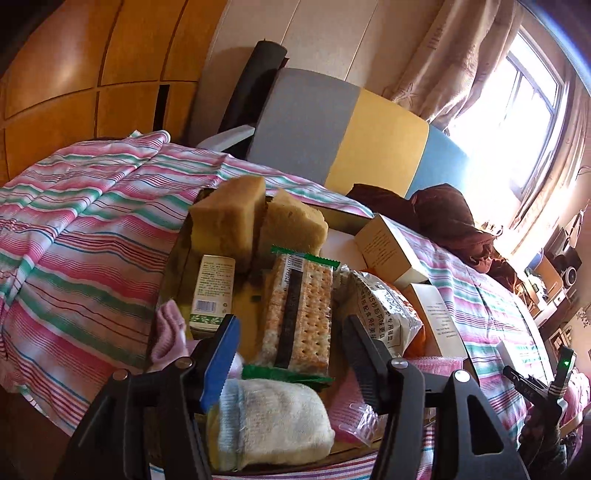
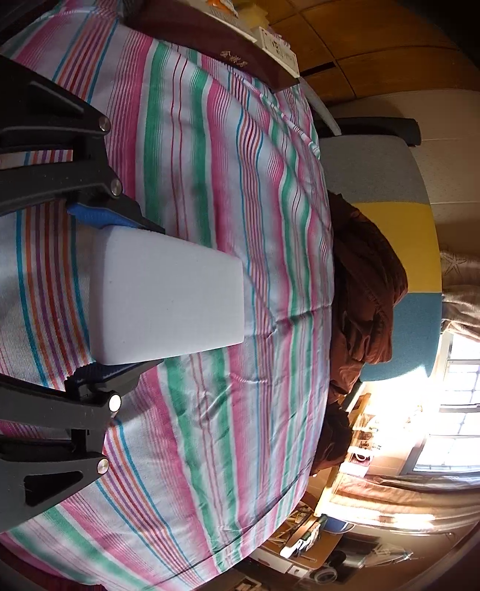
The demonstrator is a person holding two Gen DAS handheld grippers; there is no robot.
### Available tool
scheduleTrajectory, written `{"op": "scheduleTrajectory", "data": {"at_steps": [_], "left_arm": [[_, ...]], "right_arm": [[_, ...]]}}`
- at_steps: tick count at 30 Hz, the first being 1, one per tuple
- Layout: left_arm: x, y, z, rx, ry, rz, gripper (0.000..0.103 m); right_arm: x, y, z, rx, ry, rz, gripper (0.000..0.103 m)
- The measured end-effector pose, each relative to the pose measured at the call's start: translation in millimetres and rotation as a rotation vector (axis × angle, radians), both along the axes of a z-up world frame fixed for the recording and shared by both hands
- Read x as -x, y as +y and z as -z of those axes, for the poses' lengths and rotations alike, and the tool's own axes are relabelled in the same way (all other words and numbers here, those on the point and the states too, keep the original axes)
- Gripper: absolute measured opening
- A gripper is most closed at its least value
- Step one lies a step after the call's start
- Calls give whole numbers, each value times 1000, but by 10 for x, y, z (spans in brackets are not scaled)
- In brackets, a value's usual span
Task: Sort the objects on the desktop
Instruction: 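Carry crackers and sponge block into the gold tray and open both tools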
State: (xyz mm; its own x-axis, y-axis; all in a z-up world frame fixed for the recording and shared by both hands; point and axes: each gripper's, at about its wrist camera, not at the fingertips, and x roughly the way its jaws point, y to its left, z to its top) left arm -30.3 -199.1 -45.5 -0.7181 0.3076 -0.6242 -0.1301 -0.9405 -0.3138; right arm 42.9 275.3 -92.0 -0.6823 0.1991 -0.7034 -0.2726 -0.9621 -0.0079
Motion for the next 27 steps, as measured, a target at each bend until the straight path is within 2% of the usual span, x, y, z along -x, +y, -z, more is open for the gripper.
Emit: {"op": "scheduleTrajectory", "data": {"at_steps": [4, 9, 13, 16, 20, 27], "left_arm": [[-115, -157, -56, -18, 48, -21, 59], [-200, -230, -94, -24, 94, -12, 60], [-233, -311, -60, -60, 97, 0, 60], [-254, -377, -27, -89, 95, 9, 60], [-292, -477, 6, -106, 93, 6, 60], [-318, -660, 87, -148, 86, -23, 60]], "right_arm": [[156, -415, -391, 30, 54, -116, 59], [530, -1287, -842, 129, 104, -345, 59], [977, -1996, -1058, 202, 81, -475, 59], [1337, -2496, -1082, 188, 28, -502, 59], [1700, -2918, -928, 147, -51, -470, 59], [2108, -3129, -626, 86, -135, -406, 59]]}}
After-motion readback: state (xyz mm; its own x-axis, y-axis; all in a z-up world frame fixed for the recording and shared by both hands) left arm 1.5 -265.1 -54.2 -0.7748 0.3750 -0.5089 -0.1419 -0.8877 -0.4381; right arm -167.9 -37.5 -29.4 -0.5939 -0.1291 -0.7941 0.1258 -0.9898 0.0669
